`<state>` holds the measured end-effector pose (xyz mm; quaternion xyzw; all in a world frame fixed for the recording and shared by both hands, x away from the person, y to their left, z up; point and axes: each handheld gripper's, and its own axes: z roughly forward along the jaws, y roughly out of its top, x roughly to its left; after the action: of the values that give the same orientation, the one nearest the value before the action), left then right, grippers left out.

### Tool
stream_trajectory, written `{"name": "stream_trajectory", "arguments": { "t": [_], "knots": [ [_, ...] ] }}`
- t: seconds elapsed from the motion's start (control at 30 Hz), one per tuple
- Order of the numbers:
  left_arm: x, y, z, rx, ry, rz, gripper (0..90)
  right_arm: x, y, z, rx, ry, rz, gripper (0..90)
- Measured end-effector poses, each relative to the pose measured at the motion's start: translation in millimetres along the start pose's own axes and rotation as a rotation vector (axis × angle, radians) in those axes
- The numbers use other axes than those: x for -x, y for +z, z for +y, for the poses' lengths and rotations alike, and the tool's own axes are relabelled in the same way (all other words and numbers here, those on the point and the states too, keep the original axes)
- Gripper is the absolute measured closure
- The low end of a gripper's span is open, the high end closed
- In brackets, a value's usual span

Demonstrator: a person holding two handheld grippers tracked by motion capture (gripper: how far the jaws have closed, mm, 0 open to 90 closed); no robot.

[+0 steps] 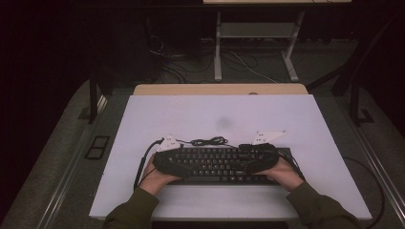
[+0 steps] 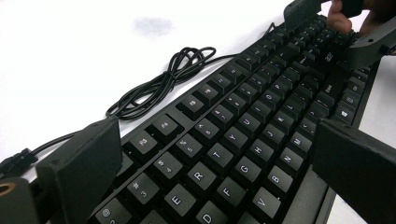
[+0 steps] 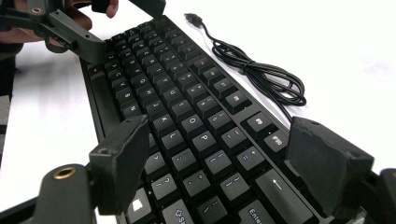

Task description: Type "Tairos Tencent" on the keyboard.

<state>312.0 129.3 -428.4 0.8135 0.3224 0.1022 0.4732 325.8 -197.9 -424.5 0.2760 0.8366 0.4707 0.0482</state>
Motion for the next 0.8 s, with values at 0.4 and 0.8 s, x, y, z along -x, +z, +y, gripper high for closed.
{"name": "stream_trajectory", "arguments": {
  "t": [0.4, 0.8],
  "knots": [
    [-2.6, -7.6, -6.1, 0.005, -0.008, 0.023, 3.5, 0.6, 5.0, 3.8, 0.000, -0.005, 0.011, 21.2],
    [-4.1, -16.9, -13.1, 0.008, -0.024, 0.045, 5.3, -0.4, 13.5, 9.7, -0.005, -0.020, 0.028, 21.3]
  ]
}}
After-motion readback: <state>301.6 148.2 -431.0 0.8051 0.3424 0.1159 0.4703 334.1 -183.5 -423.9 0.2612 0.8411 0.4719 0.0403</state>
